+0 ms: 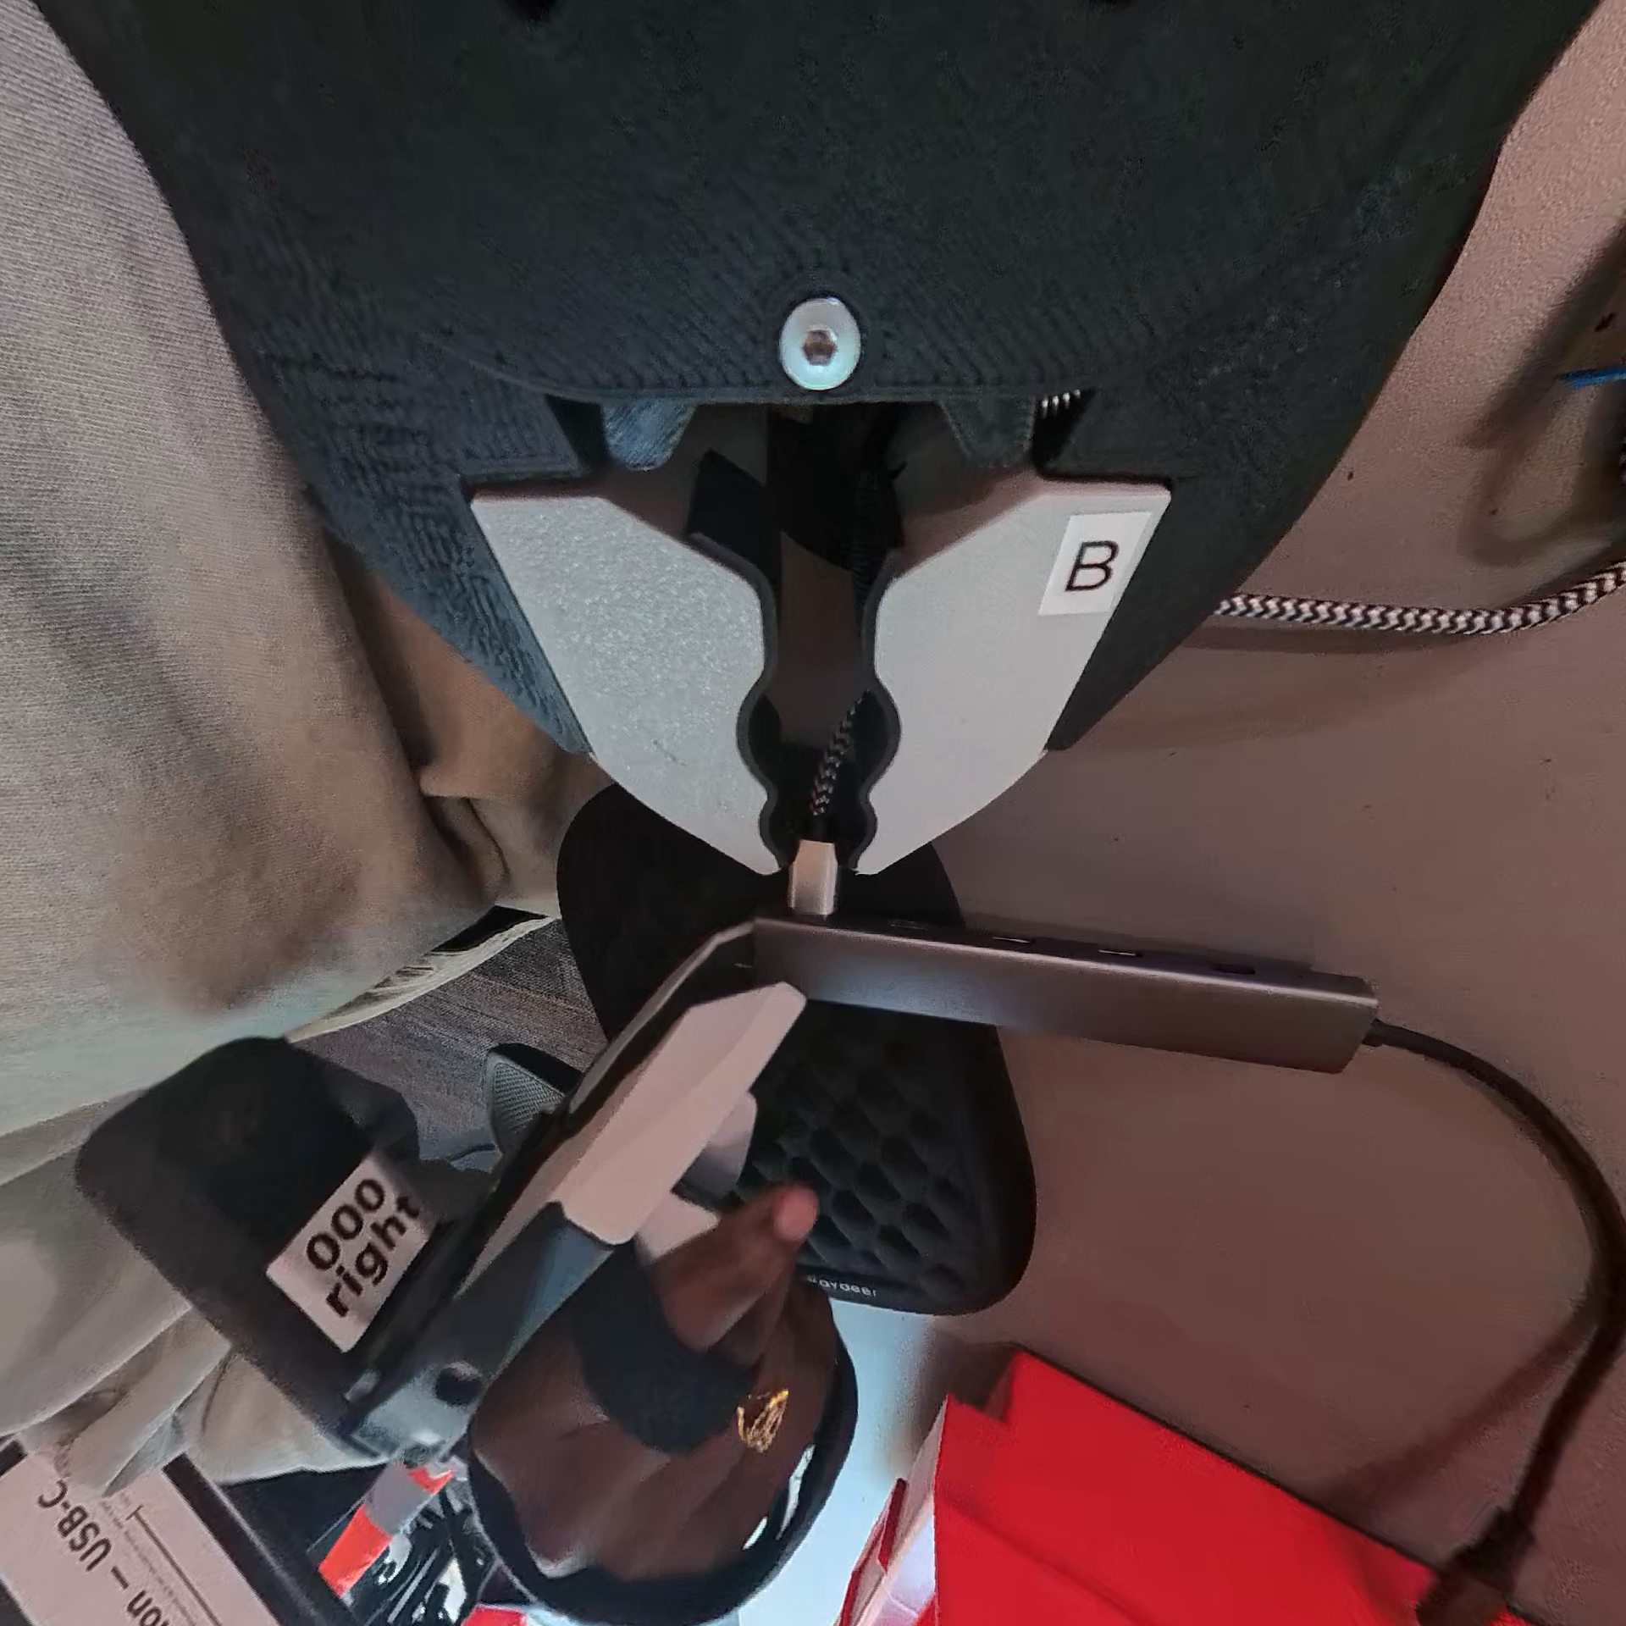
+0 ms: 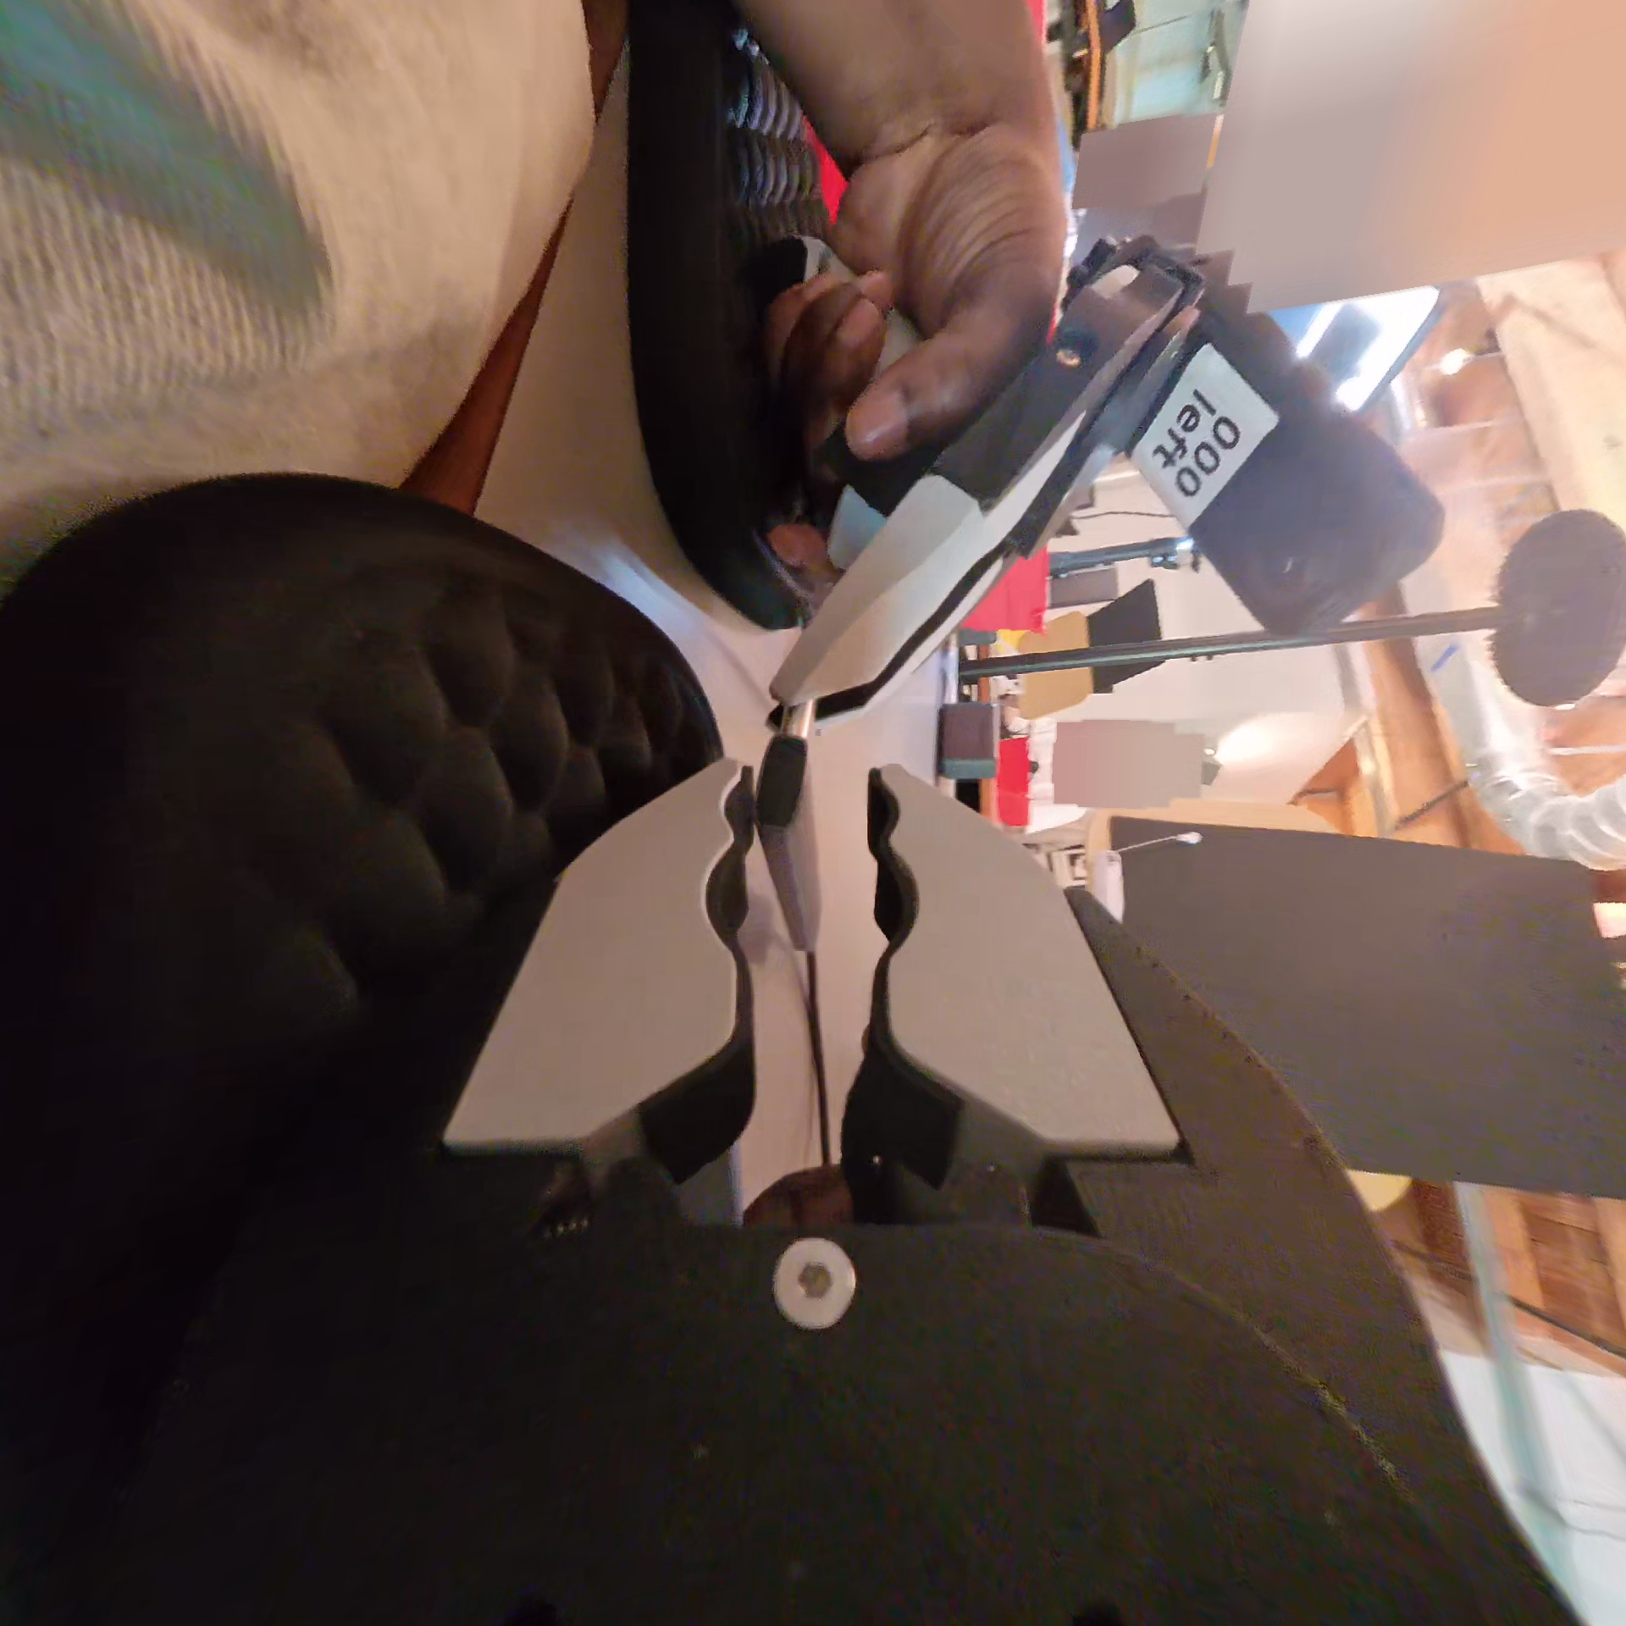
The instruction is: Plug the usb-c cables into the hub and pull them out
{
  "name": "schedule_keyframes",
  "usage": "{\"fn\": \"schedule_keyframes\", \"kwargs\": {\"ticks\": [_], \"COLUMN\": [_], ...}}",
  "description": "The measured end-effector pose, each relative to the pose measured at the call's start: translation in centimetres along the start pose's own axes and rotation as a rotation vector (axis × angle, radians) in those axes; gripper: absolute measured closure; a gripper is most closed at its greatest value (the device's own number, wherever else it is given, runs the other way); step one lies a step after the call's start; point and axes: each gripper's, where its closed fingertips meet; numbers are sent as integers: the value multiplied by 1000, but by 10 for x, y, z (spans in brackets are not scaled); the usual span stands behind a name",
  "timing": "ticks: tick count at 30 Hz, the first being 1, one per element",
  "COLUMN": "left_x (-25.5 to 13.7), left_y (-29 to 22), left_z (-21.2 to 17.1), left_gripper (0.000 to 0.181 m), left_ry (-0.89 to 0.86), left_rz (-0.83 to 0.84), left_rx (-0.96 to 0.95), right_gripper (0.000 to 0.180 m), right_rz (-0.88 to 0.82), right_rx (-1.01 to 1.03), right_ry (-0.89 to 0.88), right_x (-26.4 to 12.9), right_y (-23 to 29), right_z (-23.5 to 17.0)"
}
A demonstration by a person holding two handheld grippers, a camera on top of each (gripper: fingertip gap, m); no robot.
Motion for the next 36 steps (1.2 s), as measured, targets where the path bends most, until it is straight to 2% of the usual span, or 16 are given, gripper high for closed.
{"fn": "schedule_keyframes", "kwargs": {"ticks": [11,22,25,27,28,30,32,34,36], "left_x": [0,3,-1,-12,-23,-54,-97,-138,-157], "left_y": [-1,-6,-3,3,3,8,10,1,-1], "left_z": [-2,-8,0,15,27,56,83,96,98], "left_gripper": [169,170,169,158,142,131,115,112,109], "left_ry": [10,51,-1,-128,-243,-527,-845,-1111,-1235], "left_rz": [-16,-37,-21,27,41,124,278,450,590], "left_rx": [-10,34,12,-3,10,67,193,348,416], "right_gripper": [170,171,170,170,170,170,170,170,170], "right_rz": [41,51,6,-59,-94,-178,-247,-314,-380], "right_rx": [-29,-117,-116,-153,-171,-174,-171,-178,-187], "right_ry": [-21,1,20,69,87,115,139,169,190], "right_x": [4,9,12,12,12,8,4,-1,-8], "right_y": [5,7,2,-8,-13,-27,-43,-62,-84], "right_z": [-3,4,4,0,-3,-6,-10,-16,-20]}}
Point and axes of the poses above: each gripper's, where its closed fingertips meet, x out along the fingers, z out of its top, y = z × x across the jaws, and after that the axes turned 7 degrees about z, right-handed
